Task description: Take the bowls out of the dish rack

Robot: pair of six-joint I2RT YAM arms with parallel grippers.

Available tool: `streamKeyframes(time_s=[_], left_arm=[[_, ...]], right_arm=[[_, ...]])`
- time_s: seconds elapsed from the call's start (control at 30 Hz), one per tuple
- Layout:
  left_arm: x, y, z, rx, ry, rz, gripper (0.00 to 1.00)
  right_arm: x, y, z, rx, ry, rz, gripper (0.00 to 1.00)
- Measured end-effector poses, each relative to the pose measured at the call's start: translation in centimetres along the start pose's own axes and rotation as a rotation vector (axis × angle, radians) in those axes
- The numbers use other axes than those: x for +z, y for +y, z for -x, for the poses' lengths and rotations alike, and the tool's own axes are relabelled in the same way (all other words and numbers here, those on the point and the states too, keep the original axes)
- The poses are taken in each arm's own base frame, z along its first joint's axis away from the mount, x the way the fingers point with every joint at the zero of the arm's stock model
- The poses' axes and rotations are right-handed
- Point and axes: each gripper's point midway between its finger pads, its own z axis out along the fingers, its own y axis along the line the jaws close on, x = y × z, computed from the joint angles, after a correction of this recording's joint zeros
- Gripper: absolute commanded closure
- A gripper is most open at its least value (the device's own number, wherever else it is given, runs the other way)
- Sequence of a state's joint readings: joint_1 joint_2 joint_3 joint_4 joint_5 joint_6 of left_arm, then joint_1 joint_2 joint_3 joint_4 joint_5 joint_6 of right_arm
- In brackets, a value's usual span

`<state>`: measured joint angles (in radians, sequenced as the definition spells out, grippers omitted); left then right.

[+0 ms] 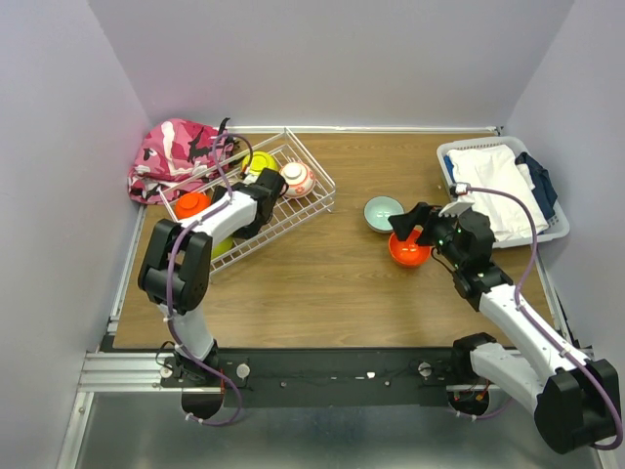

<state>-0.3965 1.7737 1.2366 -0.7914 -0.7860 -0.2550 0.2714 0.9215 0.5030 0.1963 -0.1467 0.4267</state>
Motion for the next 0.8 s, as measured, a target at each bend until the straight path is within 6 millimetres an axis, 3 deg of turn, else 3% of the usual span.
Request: streamKeyframes(time_s=[0.37, 0.6, 0.8], left_arm=[[0.4, 0.0, -0.1, 0.028, 0.015, 0.046, 0.03], [0.1, -0.1, 0.1, 0.027, 0.014, 0.05, 0.21], [-1.3, -0.3, 1.5, 0.029, -0.017, 0.035, 0.28]], right_arm=[[0.0, 0.0, -0.2, 0.0, -0.003, 0.005, 0.0], [0.0, 0.1, -0.2, 0.001, -0.005, 0.006, 0.0], [0.0, 0.1, -0.2, 0.001, -0.005, 0.006, 0.0]])
